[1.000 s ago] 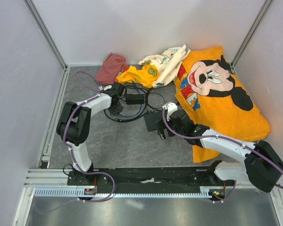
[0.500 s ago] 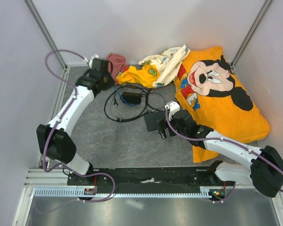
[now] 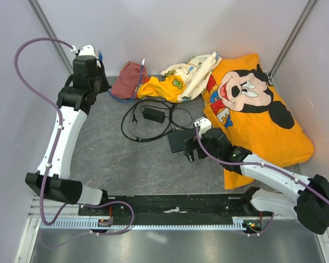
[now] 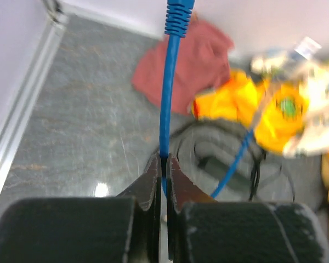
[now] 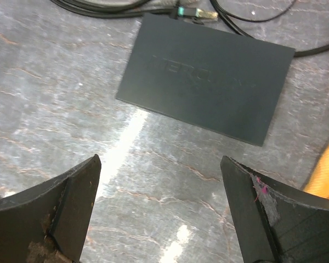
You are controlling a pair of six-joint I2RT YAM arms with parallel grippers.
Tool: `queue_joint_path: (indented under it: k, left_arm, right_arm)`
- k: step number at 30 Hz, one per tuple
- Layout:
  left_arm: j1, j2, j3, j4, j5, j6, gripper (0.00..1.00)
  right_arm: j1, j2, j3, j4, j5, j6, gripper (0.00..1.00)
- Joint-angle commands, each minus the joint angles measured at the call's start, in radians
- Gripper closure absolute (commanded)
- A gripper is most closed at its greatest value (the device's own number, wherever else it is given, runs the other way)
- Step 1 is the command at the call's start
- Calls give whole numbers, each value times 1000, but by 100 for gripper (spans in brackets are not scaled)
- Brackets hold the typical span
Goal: Insert the plug into the switch port
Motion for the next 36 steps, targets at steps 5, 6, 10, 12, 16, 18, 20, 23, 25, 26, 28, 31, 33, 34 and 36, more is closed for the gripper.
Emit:
queue_joint_path:
  k: [5, 6, 10, 12, 16, 18, 20, 23, 25, 26, 28, 31, 33, 34, 36]
  left_arm:
    - [-52, -255, -303, 35, 517, 212, 98]
    - [-72, -300, -335, 41, 528, 231, 99]
    - [-263, -380, -505, 68, 507, 269, 98]
    - [-320, -397, -542, 81, 519, 272, 98]
    - [-395, -422, -622, 131, 612, 248, 98]
    - [-417, -428, -641, 156, 600, 245, 98]
    - [-438, -424, -668, 168, 635, 251, 98]
    - [-440, -416, -693, 206, 733, 232, 98]
    - [-440, -414, -710, 229, 763, 215, 98]
    - [-440, -414, -716, 236, 770, 211, 98]
    - [-440, -417, -730, 252, 780, 183, 98]
    - [-440, -414, -746, 271, 795, 151, 98]
    - [-440, -411, -754, 282, 806, 127, 99]
    - [-440, -414, -766, 289, 819, 117, 99]
    - [-440, -414, -783, 317, 835, 99, 98]
  right_arm:
    - [3, -99, 77, 81, -87, 79, 2]
    - [1, -128, 79, 102, -90, 87, 2]
    - [3, -185, 82, 179, -81, 160, 2]
    - [3, -205, 86, 223, -67, 211, 2]
    - [3, -231, 77, 302, -23, 248, 2]
    - [1, -242, 74, 326, 31, 278, 2]
    - [1, -246, 66, 349, 58, 298, 2]
    - [0, -223, 74, 406, -1, 233, 2]
    - [0, -197, 91, 391, -35, 165, 2]
    - [-2, -193, 92, 394, -49, 127, 2]
    - [-8, -179, 89, 403, -98, 70, 2]
    - [-52, -160, 80, 426, -148, 103, 3]
    - [-74, -148, 66, 501, -199, 157, 4]
    - [-94, -142, 56, 531, -243, 181, 5]
    - [-103, -115, 56, 585, -265, 254, 6]
